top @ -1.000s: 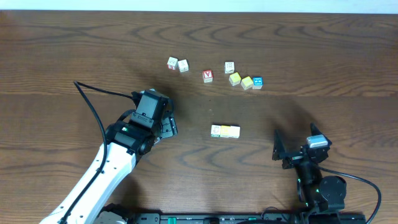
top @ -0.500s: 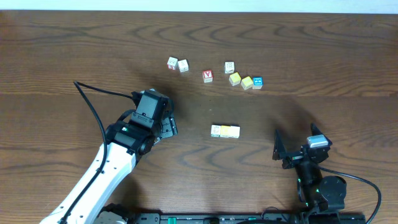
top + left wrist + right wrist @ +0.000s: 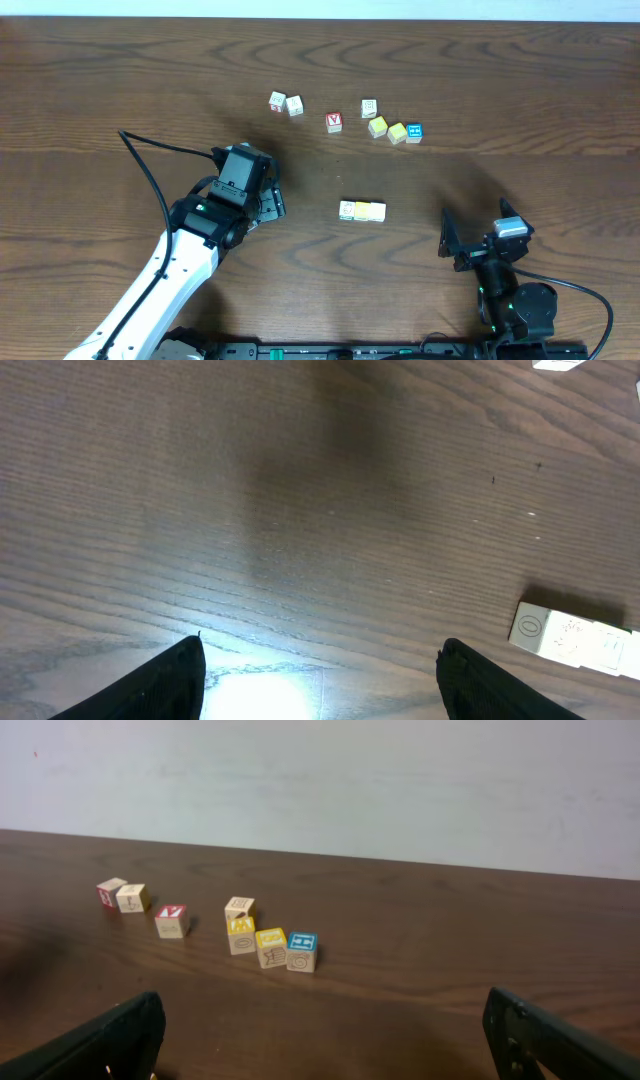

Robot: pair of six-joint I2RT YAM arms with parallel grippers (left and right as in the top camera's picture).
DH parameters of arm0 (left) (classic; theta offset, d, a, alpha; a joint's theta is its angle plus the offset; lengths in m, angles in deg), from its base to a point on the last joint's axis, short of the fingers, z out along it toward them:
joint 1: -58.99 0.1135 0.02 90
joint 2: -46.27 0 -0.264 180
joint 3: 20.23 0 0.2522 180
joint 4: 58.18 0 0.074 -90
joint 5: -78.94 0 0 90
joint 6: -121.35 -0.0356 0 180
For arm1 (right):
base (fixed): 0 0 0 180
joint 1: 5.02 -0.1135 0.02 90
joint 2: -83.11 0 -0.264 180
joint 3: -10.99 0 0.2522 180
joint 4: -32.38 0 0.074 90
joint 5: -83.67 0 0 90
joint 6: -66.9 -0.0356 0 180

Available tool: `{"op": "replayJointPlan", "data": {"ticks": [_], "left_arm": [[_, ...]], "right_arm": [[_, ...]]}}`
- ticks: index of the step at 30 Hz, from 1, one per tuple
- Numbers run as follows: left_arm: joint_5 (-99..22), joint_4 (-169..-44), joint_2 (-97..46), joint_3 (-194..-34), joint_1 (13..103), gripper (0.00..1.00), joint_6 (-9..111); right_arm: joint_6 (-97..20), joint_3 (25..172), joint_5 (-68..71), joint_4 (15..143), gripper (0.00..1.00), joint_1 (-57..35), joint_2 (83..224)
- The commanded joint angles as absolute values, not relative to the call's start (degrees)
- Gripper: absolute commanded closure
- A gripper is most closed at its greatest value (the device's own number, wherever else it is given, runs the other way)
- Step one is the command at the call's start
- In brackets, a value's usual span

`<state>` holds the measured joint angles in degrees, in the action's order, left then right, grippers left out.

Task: Lift 3 blocks

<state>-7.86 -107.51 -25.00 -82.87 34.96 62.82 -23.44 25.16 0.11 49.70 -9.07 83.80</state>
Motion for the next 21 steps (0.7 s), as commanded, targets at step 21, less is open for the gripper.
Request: {"op": "replayJointPlan", "data": {"ticks": [21], "left_arm": [[-6.9,-110.5,-21.1,-83.8,35.3,0.25,55.9]], "right_arm": [[-22.6,25.1,-0.1,49.9,0.01,-8.3,83.4]]}}
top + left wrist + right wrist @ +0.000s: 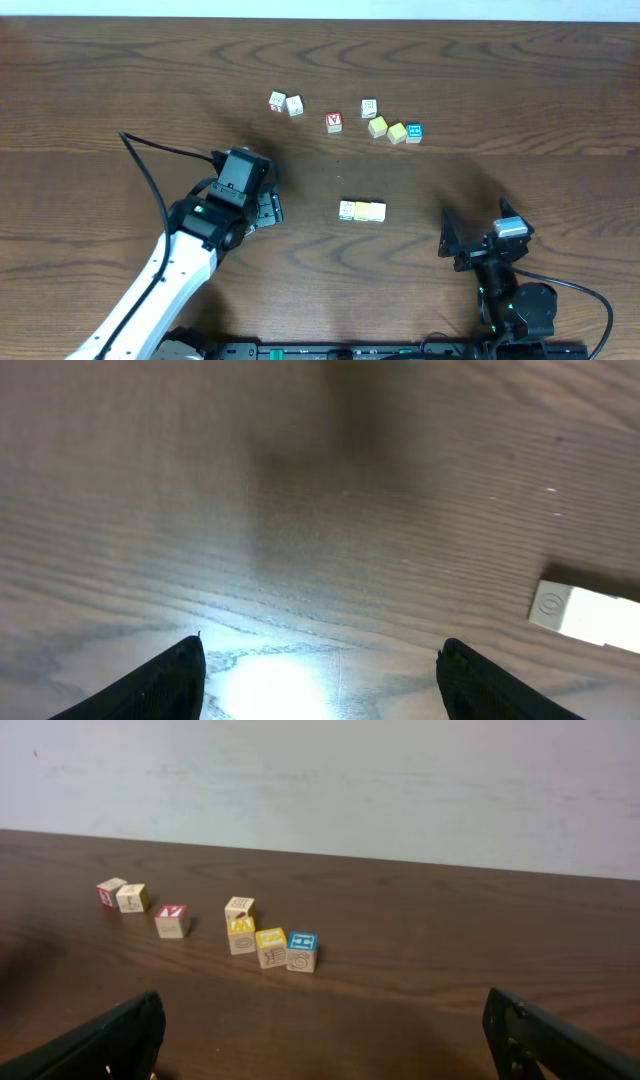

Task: Lift 3 blocks

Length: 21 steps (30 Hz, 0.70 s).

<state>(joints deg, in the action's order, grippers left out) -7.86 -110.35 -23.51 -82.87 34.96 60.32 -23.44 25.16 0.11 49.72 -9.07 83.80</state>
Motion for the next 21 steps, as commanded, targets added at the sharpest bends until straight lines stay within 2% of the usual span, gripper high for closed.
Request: {"op": "replayJointPlan", "data": {"ticks": [1,10,21], "left_arm": [[-6.9,-110.5,-20.4,-83.8,35.3,0.25,54.6],[-7.0,-110.5,-11.2,-82.2,36.5,0.25,45.3],[-12.0,-110.2,7.4,-71.4,46.1,0.25,42.2]], "right_arm": [[-22.6,25.1,-0.1,49.9,0.01,-8.3,83.4],[-22.6,25.1,-0.1,49.9,0.01,-8.3,83.4],[-22.6,25.1,-0.1,49.9,0.01,-8.3,83.4]]}}
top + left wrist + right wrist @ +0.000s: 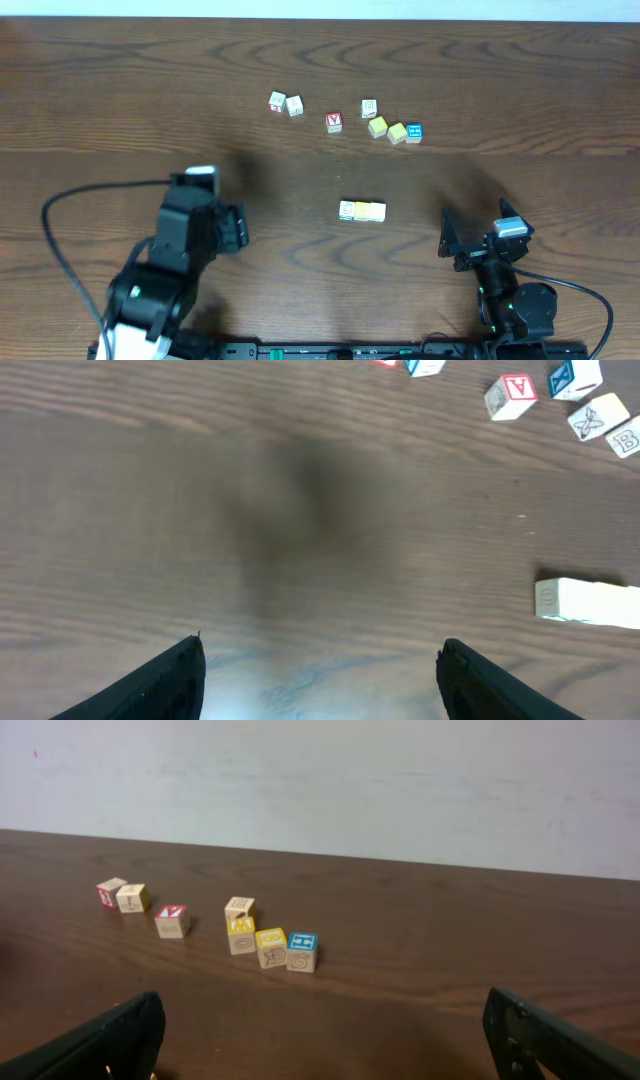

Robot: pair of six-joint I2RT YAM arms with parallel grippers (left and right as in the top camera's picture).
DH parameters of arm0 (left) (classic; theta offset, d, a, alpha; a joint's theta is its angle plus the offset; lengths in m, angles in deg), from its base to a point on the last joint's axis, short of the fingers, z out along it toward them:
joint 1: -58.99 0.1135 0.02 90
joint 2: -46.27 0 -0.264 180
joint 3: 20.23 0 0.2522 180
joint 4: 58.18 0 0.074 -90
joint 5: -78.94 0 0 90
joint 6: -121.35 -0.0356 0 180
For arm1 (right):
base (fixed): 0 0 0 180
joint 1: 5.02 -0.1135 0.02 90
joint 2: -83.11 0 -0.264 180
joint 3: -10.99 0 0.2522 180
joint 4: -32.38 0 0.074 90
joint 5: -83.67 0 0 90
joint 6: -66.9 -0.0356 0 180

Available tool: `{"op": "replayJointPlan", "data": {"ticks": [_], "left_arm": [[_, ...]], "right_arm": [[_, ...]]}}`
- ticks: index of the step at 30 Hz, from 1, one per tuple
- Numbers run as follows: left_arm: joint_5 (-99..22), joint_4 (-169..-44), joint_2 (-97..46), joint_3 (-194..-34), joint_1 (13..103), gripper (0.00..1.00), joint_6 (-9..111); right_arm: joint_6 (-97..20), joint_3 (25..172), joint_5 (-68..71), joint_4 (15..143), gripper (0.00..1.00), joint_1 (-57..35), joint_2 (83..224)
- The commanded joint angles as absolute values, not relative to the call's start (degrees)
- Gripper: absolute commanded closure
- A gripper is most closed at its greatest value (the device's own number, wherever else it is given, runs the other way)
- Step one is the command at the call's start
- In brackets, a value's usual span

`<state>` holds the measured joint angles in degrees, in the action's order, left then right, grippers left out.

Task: Lift 3 blocks

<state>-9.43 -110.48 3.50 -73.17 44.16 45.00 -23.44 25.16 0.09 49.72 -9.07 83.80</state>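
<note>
A row of three pale blocks lies end to end at the table's middle; the left wrist view shows it at the right edge. My left gripper stands open and empty well to the left of the row, its dark fingers over bare wood. My right gripper is open and empty too, low at the front right and facing the far side. Nothing is held by either one.
Loose blocks lie farther back: a pair at the left, a red-topped one, and a cluster with yellow and blue tops. A white wall rises behind the table's far edge.
My left arm has drawn back to the left and toward the front, still open. The row of three blocks now lies farther from it. The right arm and all blocks are unmoved.
My left gripper stood open a short way left of the three-block row. It then sat slightly nearer the front. Now it is pulled well back to the left. The row lay on the table throughout, and the right gripper stayed open at the front right.
</note>
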Motion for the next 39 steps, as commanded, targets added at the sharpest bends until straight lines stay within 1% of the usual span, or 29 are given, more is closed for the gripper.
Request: {"op": "replayJointPlan", "data": {"ticks": [1,7,14,20,24,27,31,39], "left_arm": [[-12.2,-110.3,9.4,-70.8,46.9,0.25,42.1],[-12.1,-110.3,20.3,-68.5,51.5,0.25,42.1],[-12.1,-110.3,24.3,-67.4,52.3,0.25,37.7],[-12.2,-110.3,28.4,-64.9,54.2,0.25,37.5],[-16.8,-110.2,31.3,-62.7,56.6,0.25,34.6],[-17.8,-109.8,33.5,-60.9,58.6,0.25,34.1],[-17.7,-106.8,36.5,-58.0,60.0,0.25,34.1],[-17.7,-96.4,42.1,-51.1,60.8,0.25,34.2]], "right_arm": [[-22.6,25.1,-0.1,49.9,0.01,-8.3,83.4],[-22.6,25.1,-0.1,49.9,0.01,-8.3,83.4],[-22.6,25.1,-0.1,49.9,0.01,-8.3,83.4],[-22.6,25.1,-0.1,49.9,0.01,-8.3,83.4],[-22.6,25.1,-0.1,49.9,0.01,-8.3,83.4],[-22.6,25.1,-0.1,49.9,0.01,-8.3,83.4],[-22.6,25.1,-0.1,49.9,0.01,-8.3,83.4],[-22.6,25.1,-0.1,49.9,0.01,-8.3,83.4]]}}
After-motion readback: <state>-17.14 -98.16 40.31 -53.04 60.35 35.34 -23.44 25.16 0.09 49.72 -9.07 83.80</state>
